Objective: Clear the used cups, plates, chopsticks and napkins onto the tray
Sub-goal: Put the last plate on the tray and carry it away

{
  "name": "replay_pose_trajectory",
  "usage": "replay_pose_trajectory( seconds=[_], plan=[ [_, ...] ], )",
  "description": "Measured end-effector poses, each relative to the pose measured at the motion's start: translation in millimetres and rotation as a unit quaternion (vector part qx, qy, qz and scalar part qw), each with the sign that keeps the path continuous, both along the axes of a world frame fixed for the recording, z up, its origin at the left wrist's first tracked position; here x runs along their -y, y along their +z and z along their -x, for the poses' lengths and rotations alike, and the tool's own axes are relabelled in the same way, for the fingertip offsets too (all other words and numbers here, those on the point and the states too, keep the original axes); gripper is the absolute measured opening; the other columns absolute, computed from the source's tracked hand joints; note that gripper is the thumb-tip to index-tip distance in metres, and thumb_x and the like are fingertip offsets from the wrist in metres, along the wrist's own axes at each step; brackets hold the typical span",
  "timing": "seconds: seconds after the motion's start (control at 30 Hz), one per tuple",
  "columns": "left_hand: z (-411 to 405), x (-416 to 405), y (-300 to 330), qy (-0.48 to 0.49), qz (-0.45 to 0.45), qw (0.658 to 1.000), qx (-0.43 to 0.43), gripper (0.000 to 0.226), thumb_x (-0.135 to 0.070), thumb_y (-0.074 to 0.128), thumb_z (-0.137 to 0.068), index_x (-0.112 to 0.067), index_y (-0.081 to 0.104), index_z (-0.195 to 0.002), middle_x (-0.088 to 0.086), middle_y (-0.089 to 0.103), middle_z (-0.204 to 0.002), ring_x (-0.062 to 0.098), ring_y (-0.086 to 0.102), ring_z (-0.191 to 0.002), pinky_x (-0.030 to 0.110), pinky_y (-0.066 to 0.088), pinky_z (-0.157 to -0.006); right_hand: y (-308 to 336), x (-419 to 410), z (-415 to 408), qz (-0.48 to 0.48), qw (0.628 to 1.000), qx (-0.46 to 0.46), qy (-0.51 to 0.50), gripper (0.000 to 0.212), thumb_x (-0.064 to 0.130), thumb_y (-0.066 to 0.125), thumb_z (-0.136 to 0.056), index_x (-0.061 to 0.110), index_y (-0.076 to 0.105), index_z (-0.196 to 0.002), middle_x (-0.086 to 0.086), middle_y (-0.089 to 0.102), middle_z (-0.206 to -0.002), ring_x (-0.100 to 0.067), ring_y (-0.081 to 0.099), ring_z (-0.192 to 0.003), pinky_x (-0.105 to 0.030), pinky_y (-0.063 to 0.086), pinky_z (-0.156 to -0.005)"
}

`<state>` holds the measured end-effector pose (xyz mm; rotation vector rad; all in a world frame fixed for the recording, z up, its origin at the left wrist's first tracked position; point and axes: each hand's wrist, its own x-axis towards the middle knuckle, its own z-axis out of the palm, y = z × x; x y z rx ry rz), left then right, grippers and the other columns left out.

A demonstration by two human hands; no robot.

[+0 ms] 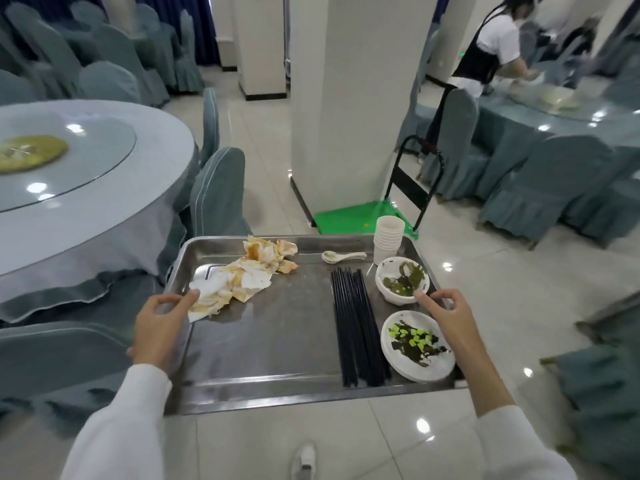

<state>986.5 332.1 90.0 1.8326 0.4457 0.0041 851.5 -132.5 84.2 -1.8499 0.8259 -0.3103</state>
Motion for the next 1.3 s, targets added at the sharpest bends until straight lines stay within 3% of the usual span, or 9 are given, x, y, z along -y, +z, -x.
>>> replay_pose_trajectory(
  seconds=[0.13,0.23,0.37,0.5,0.73,0.9,1.0,1.1,1.3],
  plan=[
    [-56.4,52.1,-2.2,-0.022,0.019,1.000,0.001,0.042,-0.055,0.086,-0.079,-0.021,0.070,-0.099,0.000,0.070,-0.111,0.030,0.064,-0.115,0.054,0.047,-0.109,-2.3,42.4,-32.6,0.000,1.000,-0.009,-0.023,0.046,0.065,0.081,-0.079,0.031,0.063,-0.105,0.000,0.067,-0.116,-0.025,0.065,-0.112,-0.048,0.057,-0.093],
    [-98.4,77.7,-8.6,-0.037,-0.003,0.999,-0.008,0.047,-0.069,0.082,-0.072,-0.030,0.069,-0.096,-0.004,0.068,-0.111,0.031,0.061,-0.117,0.062,0.037,-0.115,-1.7,69.1,-57.7,0.002,0.999,-0.018,-0.035,0.046,0.066,0.081,-0.079,0.033,0.062,-0.105,-0.003,0.066,-0.120,-0.028,0.065,-0.114,-0.057,0.056,-0.099],
    [-168.7,122.7,-15.5,-0.063,-0.006,0.998,0.007,0.045,-0.082,0.078,-0.062,-0.049,0.067,-0.091,-0.016,0.064,-0.105,0.032,0.058,-0.119,0.064,0.034,-0.116,-2.5,108.2,-102.1,0.017,0.998,-0.007,-0.060,0.048,0.068,0.079,-0.079,0.032,0.063,-0.106,-0.001,0.065,-0.121,-0.027,0.063,-0.117,-0.054,0.055,-0.099],
    [-218.0,160.1,-23.7,-0.062,0.000,0.998,0.003,0.049,-0.083,0.079,-0.059,-0.048,0.069,-0.092,-0.005,0.070,-0.115,0.032,0.059,-0.122,0.063,0.035,-0.116,-3.6,146.8,-135.7,0.010,0.997,-0.006,-0.078,0.049,0.071,0.079,-0.078,0.034,0.064,-0.106,-0.001,0.065,-0.124,-0.028,0.062,-0.120,-0.056,0.054,-0.100],
    [-288.3,242.2,-26.2,-0.056,-0.020,0.998,-0.003,0.046,-0.079,0.078,-0.064,-0.048,0.070,-0.097,-0.009,0.067,-0.117,0.024,0.055,-0.122,0.058,0.036,-0.114,-11.3,230.8,-209.1,-0.005,0.997,-0.003,-0.083,0.052,0.075,0.080,-0.074,0.036,0.063,-0.106,0.000,0.065,-0.122,-0.026,0.063,-0.118,-0.057,0.055,-0.100],
    [-337.0,311.2,-31.0,-0.045,-0.016,0.999,-0.005,0.044,-0.076,0.077,-0.065,-0.047,0.071,-0.097,-0.001,0.067,-0.127,0.031,0.053,-0.130,0.061,0.037,-0.117,-26.2,304.0,-271.0,-0.016,0.998,0.001,-0.065,0.049,0.070,0.079,-0.078,0.033,0.063,-0.107,-0.002,0.066,-0.122,-0.027,0.064,-0.118,-0.058,0.055,-0.101],
    [-361.0,355.6,-29.5,-0.023,-0.011,1.000,-0.002,0.042,-0.073,0.078,-0.066,-0.044,0.072,-0.096,-0.001,0.068,-0.128,0.032,0.055,-0.129,0.059,0.037,-0.117,-29.7,352.2,-309.7,-0.034,0.998,0.004,-0.048,0.048,0.066,0.080,-0.079,0.029,0.064,-0.106,-0.002,0.066,-0.124,-0.027,0.062,-0.122,-0.052,0.054,-0.099],
    [-383.5,395.4,-25.5,-0.010,-0.025,1.000,-0.011,0.045,-0.075,0.077,-0.067,-0.043,0.072,-0.098,-0.002,0.068,-0.128,0.030,0.056,-0.127,0.060,0.034,-0.118,-30.9,395.0,-344.9,-0.044,0.999,0.010,-0.030,0.050,0.066,0.081,-0.078,0.027,0.065,-0.104,0.004,0.067,-0.116,-0.021,0.061,-0.118,-0.034,0.049,-0.083],
    [-430.3,459.1,-32.7,0.004,0.001,1.000,-0.006,0.050,-0.073,0.080,-0.068,-0.039,0.073,-0.103,0.000,0.069,-0.127,0.036,0.057,-0.126,0.063,0.040,-0.114,-29.9,466.6,-415.8,-0.034,0.999,0.009,-0.003,0.062,0.078,0.077,-0.066,0.029,0.064,-0.102,0.007,0.068,-0.111,-0.006,0.062,-0.104,-0.027,0.047,-0.073]
  ],
)
